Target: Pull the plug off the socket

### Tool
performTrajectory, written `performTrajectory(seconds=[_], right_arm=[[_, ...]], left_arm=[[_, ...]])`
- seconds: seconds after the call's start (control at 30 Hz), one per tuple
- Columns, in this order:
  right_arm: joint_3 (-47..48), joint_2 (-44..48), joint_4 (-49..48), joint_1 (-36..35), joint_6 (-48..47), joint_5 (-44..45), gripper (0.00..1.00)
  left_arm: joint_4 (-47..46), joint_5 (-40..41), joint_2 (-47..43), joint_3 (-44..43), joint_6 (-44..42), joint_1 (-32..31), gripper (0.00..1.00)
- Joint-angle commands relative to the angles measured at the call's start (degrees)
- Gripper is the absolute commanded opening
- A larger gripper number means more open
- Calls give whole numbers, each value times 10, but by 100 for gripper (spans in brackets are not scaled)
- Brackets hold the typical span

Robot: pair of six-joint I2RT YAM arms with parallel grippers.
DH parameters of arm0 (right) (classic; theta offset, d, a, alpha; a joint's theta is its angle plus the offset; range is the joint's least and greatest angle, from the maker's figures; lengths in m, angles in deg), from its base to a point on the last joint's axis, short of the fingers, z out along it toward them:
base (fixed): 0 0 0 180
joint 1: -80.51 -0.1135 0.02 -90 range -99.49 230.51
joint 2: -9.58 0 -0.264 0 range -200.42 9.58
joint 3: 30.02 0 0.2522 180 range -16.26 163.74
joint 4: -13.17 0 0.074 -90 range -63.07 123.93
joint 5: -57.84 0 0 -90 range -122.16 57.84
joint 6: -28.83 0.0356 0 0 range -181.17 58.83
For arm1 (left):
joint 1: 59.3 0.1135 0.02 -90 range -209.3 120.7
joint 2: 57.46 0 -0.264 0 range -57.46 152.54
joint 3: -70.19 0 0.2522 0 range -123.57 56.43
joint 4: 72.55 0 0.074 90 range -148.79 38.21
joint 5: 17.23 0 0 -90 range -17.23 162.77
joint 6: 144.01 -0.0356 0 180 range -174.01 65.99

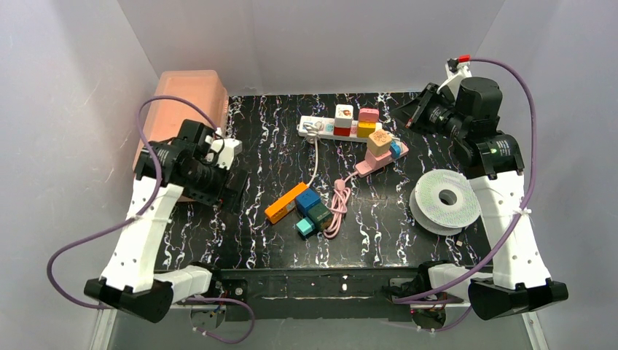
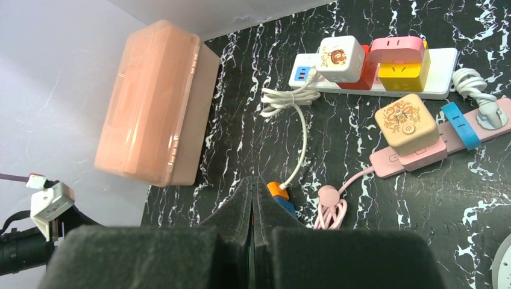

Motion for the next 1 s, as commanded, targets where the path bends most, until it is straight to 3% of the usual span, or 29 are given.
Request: performTrajectory(seconds=[0.0, 0.13, 0.17, 0.2, 0.73, 0.97], right_arm=[[13, 17, 6, 2, -4, -11, 1], [15, 14, 13, 2, -4, -16, 1], [16, 14, 16, 1, -4, -17, 67], [16, 13, 21, 1, -5, -18, 83], [14, 20, 37, 2, -19, -22, 89], [11, 30, 35, 2, -17, -32, 89]], left_arm=[[79, 21, -46, 19, 24, 9, 98], [68, 28, -79, 47, 33, 11, 98], [62, 23, -88, 58, 33, 13, 98], [57, 21, -98, 68, 33, 13, 98], [58, 6, -140, 83, 1, 14, 98], [74, 21, -177, 82, -60, 14, 98]])
